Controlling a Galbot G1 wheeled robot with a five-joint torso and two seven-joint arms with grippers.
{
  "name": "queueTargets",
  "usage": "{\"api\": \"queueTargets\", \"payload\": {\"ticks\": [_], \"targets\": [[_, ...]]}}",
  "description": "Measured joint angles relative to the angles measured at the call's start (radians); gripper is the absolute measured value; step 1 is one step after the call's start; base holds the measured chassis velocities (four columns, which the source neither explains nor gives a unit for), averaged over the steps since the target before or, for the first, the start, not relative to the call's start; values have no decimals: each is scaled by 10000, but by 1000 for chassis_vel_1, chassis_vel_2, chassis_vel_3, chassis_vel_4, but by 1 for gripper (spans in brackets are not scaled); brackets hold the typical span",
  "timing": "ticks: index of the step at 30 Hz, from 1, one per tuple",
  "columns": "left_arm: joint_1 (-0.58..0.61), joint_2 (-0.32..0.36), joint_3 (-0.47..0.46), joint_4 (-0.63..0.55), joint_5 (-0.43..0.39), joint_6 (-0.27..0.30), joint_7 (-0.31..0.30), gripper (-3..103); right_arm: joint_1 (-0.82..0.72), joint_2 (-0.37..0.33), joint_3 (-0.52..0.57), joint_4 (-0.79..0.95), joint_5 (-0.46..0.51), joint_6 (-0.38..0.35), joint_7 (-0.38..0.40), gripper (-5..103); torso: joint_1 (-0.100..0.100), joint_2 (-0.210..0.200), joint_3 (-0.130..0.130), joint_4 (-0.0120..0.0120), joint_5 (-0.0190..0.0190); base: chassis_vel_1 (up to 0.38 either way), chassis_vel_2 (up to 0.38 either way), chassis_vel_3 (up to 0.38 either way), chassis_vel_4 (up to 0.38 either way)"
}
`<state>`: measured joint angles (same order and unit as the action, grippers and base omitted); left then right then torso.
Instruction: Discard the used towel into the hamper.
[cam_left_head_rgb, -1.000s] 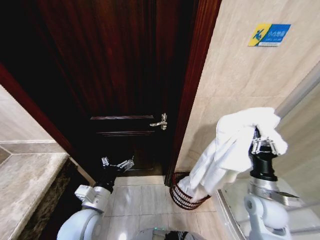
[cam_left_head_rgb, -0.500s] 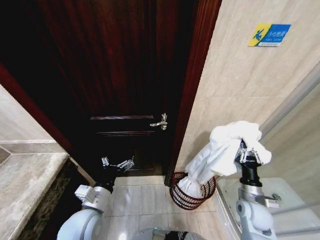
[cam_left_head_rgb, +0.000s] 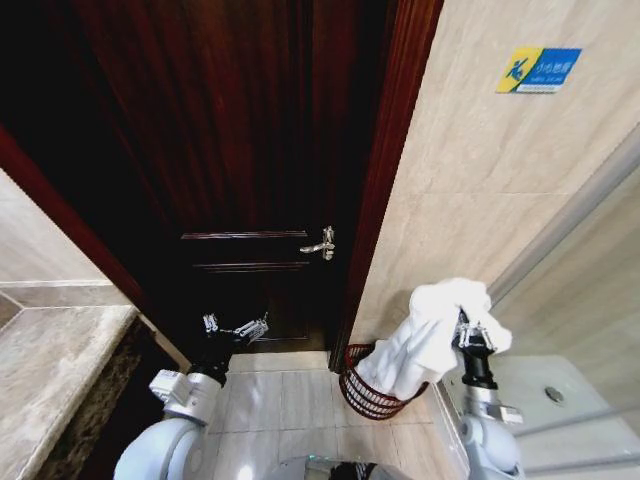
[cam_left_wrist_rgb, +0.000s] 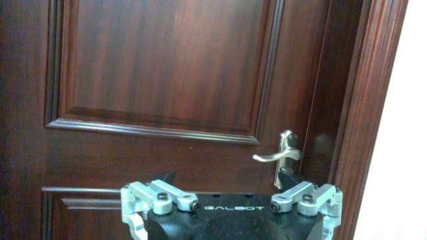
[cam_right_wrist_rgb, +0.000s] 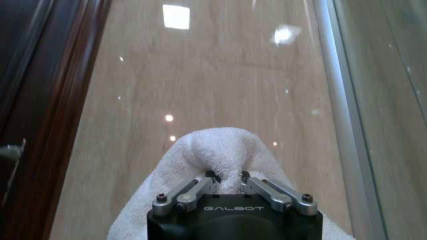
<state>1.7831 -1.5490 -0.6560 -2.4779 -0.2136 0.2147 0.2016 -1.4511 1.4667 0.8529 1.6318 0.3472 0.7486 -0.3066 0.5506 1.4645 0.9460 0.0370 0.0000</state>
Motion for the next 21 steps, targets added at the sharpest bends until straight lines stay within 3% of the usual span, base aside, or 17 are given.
{"api": "queueTargets", "payload": {"ticks": [21], "targets": [[0,0,0,0,0,0,0,100,415,-34,-687,-2231,-161,735,75,12,0,0,0,0,-1,0,0,0,0]]}}
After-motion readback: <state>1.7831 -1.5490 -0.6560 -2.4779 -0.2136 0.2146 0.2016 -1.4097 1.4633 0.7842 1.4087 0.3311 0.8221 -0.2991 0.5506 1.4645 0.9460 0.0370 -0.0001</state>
